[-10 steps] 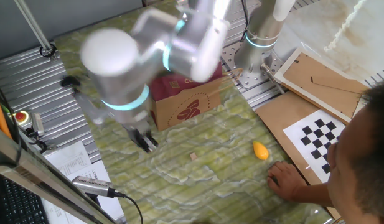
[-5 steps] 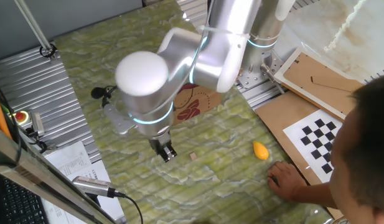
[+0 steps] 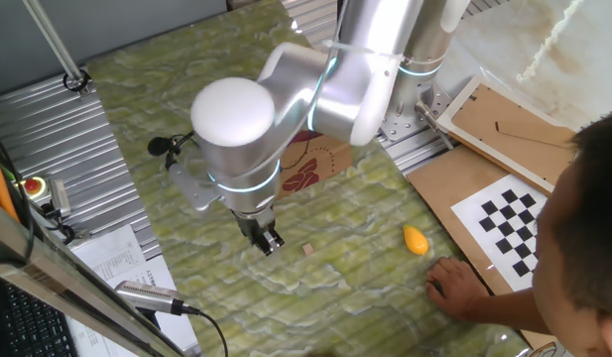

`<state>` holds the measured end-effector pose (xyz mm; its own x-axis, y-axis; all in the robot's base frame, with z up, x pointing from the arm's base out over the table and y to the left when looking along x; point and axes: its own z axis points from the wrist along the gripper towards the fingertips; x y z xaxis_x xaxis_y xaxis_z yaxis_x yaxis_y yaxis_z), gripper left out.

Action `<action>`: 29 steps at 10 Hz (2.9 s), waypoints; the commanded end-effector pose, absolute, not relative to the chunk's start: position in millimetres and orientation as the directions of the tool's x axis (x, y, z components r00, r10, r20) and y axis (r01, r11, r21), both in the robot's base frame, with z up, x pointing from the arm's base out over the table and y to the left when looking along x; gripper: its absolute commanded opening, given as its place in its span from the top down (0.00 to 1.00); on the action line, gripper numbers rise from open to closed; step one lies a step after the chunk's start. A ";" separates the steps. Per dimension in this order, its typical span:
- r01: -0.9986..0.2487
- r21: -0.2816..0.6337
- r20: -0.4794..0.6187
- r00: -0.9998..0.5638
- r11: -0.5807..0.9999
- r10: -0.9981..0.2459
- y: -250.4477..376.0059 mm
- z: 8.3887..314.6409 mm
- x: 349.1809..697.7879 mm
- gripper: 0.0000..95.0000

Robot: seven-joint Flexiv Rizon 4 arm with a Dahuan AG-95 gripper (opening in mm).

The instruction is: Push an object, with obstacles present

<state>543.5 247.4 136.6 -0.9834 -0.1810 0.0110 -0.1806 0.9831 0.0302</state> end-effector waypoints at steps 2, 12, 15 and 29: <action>-0.159 0.033 0.029 -0.987 0.987 -0.160 266.9 122.2 518.4 1.00; -0.104 0.024 -0.014 -0.995 0.994 -0.103 280.4 78.1 453.2 1.00; -0.133 0.028 0.051 -0.990 0.991 -0.135 280.4 78.1 453.2 1.00; -0.070 0.039 0.149 -0.986 0.997 -0.075 277.4 39.2 408.6 1.00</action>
<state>406.1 277.1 38.4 -0.9851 -0.0764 0.1541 -0.0711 0.9967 0.0401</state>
